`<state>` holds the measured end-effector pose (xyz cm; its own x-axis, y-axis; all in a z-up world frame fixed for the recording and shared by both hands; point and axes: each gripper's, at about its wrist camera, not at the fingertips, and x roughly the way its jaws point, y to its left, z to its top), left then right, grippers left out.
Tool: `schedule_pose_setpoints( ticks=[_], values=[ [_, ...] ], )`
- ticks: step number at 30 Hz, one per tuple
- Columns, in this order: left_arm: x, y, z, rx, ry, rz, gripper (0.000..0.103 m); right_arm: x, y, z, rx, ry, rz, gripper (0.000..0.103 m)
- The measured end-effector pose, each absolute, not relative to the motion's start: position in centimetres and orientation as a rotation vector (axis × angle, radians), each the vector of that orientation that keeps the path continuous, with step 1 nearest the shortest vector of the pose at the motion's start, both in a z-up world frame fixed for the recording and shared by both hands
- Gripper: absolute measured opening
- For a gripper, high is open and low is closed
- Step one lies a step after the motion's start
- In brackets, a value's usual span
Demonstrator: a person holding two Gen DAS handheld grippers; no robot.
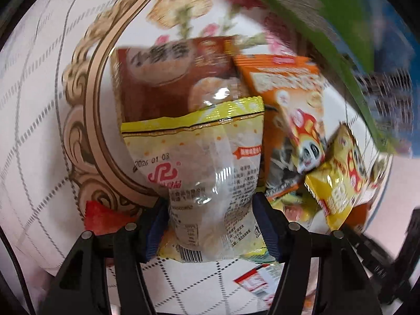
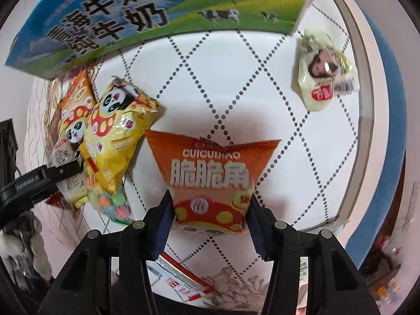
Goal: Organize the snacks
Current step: 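Grasp the clear bread bag with the left tool while the right tool grasps the orange CUICUIJIAO bag, then carry both bags into the box and release them beside the noodle pack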
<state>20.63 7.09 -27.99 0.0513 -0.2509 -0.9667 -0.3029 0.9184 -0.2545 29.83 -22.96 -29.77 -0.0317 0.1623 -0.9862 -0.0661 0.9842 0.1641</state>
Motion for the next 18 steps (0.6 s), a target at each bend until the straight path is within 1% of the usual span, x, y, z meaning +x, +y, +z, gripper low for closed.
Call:
schedule_pose_setpoints(
  ticks=[3, 5, 7, 12, 13, 16, 18],
  values=[
    [19.8, 4.2, -26.8, -0.255, 1.525, -0.006, 0.056, 29.1, -22.2, -30.1, 0.060, 1.611, 0.189, 0.054],
    [18.7, 2.8, -26.5, -0.151, 1.521, -0.041, 0.055, 28.4, -22.5, -30.1, 0.049, 1.649, 0.203, 0.054],
    [17.8, 2.4, -27.1, -0.107, 1.536, -0.051, 0.056, 28.0, -22.3, -30.3, 0.031, 1.676, 0.215, 0.054],
    [17.0, 3.0, -29.5, -0.223, 1.568, -0.024, 0.060, 27.8, -22.9, -31.8, 0.094, 1.678, 0.161, 0.059],
    [17.0, 3.2, -29.7, -0.251, 1.570, -0.016, 0.060, 27.9, -23.4, -31.9, 0.118, 1.677, 0.151, 0.060],
    [16.8, 4.0, -30.0, -0.319, 1.576, -0.005, 0.060, 27.4, -23.8, -32.0, 0.165, 1.662, 0.134, 0.066],
    [16.4, 5.1, -30.3, -0.359, 1.569, 0.003, 0.060, 27.3, -24.2, -31.8, 0.182, 1.654, 0.124, 0.067]
  ],
)
